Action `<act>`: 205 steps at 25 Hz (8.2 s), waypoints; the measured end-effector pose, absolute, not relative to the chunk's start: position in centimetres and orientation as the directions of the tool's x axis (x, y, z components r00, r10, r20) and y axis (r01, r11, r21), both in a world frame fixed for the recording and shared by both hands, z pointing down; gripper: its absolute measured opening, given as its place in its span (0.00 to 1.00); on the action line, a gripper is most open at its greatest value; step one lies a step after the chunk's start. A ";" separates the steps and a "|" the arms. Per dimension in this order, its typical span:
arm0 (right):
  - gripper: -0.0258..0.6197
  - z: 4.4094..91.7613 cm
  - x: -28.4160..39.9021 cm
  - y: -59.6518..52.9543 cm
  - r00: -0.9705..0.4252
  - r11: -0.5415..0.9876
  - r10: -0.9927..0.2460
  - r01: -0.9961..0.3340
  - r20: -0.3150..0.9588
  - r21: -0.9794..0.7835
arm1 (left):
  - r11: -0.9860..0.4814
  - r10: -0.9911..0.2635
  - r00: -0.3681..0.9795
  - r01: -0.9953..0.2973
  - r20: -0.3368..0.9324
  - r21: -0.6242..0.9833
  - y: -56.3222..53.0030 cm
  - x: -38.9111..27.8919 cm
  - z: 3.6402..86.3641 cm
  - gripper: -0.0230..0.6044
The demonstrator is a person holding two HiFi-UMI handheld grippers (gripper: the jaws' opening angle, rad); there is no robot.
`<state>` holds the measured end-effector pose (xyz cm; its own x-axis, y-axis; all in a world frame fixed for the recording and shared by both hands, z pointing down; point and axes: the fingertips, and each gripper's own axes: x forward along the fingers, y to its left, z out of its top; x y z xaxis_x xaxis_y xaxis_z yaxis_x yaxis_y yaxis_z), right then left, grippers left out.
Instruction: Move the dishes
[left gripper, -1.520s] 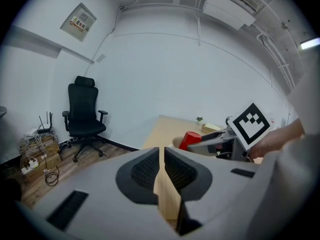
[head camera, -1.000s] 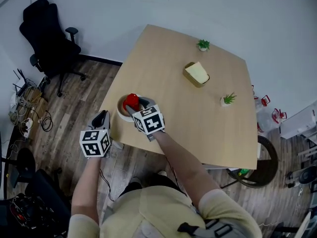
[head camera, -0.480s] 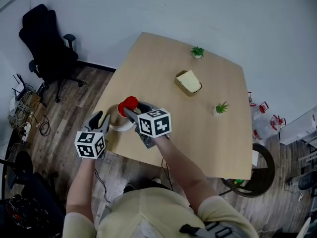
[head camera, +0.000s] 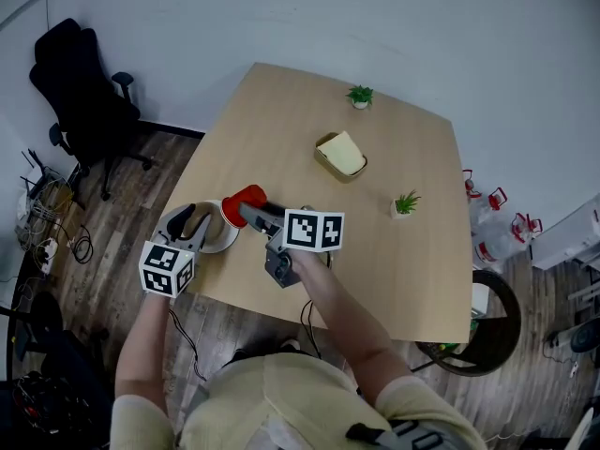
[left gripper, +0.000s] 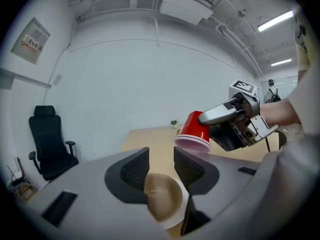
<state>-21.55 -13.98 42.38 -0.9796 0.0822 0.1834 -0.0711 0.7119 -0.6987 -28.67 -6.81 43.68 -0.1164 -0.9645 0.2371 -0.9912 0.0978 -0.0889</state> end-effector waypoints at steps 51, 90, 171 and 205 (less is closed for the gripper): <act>0.39 45.3 -12.8 -23.8 -0.917 0.112 -0.355 0.151 -0.182 -0.982 | -0.492 -0.836 0.438 -0.865 0.331 -0.096 -23.9 -20.0 42.2 0.08; 0.29 50.1 -9.1 -17.5 -0.968 0.415 -0.203 -0.221 0.147 -0.883 | -0.308 -0.337 0.144 -0.951 0.931 0.036 -30.5 -30.9 51.8 0.08; 0.27 52.2 -14.6 -12.8 -0.978 0.467 0.046 -0.159 0.203 -0.870 | 0.382 -0.759 -0.103 -0.870 0.643 0.311 -6.2 -34.4 54.2 0.08; 0.25 52.0 -0.1 -16.8 -0.954 0.410 -0.217 -0.283 0.209 -0.867 | -0.121 -0.636 0.261 -0.963 0.727 0.239 -18.0 -14.3 55.0 0.08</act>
<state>-0.06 -16.77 52.02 -0.9537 -0.2165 0.2089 -0.2831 0.4105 -0.8668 -14.29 -18.05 54.99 0.2607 -0.6357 0.7266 -0.9633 -0.1214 0.2394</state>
